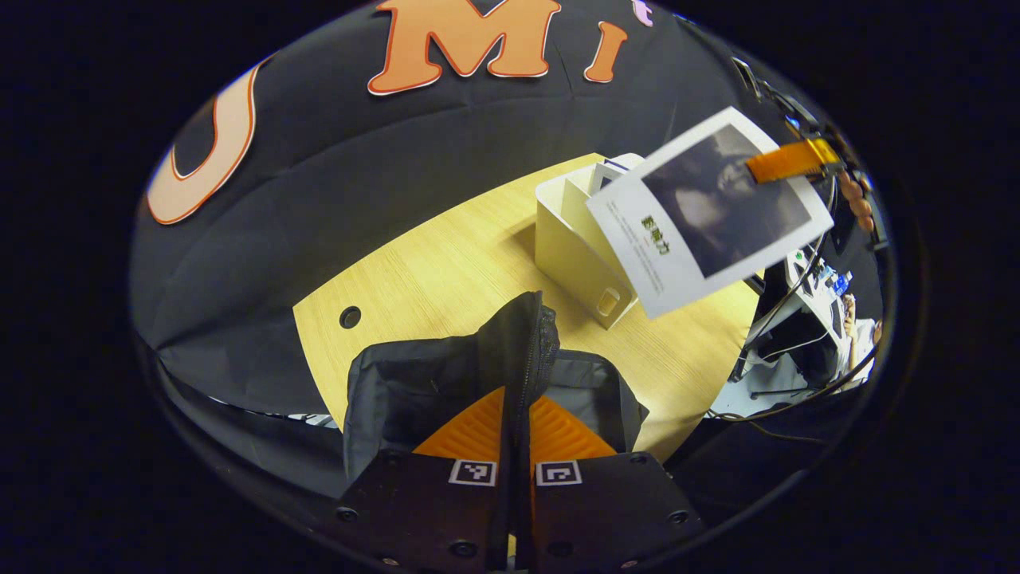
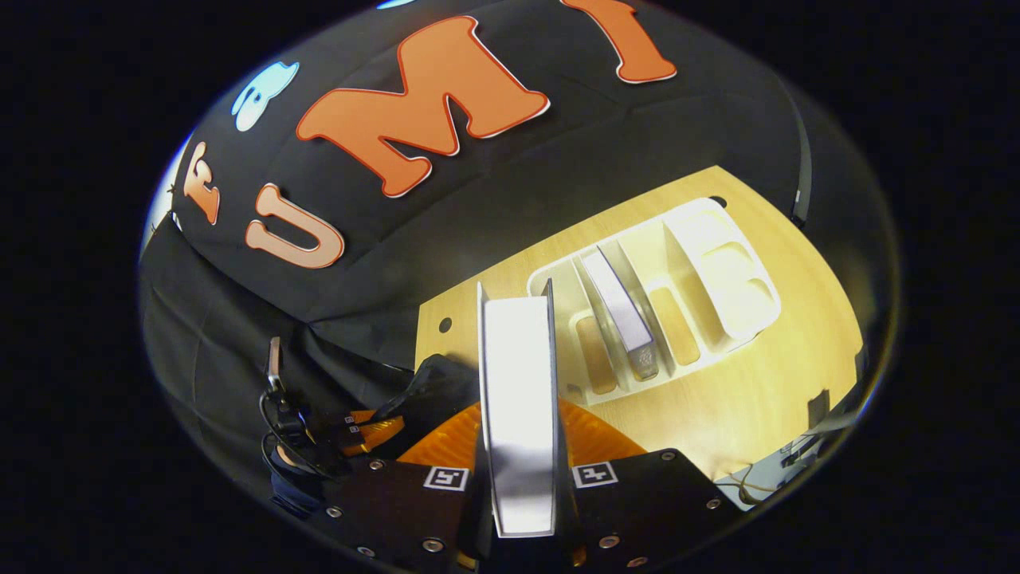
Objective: Open the schoolbag, grab two books from the bookshelf and put them into the schoolbag.
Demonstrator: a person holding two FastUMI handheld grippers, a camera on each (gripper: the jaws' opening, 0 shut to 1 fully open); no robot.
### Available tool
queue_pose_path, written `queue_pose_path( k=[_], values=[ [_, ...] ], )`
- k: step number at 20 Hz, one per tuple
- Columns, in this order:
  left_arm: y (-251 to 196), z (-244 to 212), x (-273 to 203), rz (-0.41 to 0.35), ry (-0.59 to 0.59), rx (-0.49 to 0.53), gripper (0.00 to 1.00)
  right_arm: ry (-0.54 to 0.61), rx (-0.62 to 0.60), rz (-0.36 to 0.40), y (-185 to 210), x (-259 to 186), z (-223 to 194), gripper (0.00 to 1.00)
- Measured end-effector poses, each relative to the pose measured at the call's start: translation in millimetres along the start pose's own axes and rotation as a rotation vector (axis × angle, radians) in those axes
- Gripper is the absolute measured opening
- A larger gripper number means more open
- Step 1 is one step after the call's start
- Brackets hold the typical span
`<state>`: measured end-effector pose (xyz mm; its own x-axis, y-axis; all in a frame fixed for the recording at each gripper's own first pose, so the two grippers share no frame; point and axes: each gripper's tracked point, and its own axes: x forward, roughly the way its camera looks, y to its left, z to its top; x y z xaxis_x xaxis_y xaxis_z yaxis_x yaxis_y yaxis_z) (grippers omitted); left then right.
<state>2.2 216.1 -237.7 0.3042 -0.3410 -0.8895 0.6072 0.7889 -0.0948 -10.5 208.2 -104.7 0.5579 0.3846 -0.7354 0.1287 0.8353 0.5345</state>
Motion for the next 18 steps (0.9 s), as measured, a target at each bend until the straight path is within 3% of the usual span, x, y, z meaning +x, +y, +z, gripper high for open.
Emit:
queue_pose_path(
  k=[7,14,18],
  values=[
    [-6,3,-1,-0.049,-0.044,-0.1,0.04,0.07,0.153,0.14,9,57,-79,0.32],
    [-15,10,0,-0.1,-0.076,-0.171,0.04,0.1,0.202,0.154,19,115,-124,0.31],
    [-25,14,2,-0.136,-0.093,-0.207,0.04,0.125,0.211,0.206,41,158,-141,0.31]
  ],
)
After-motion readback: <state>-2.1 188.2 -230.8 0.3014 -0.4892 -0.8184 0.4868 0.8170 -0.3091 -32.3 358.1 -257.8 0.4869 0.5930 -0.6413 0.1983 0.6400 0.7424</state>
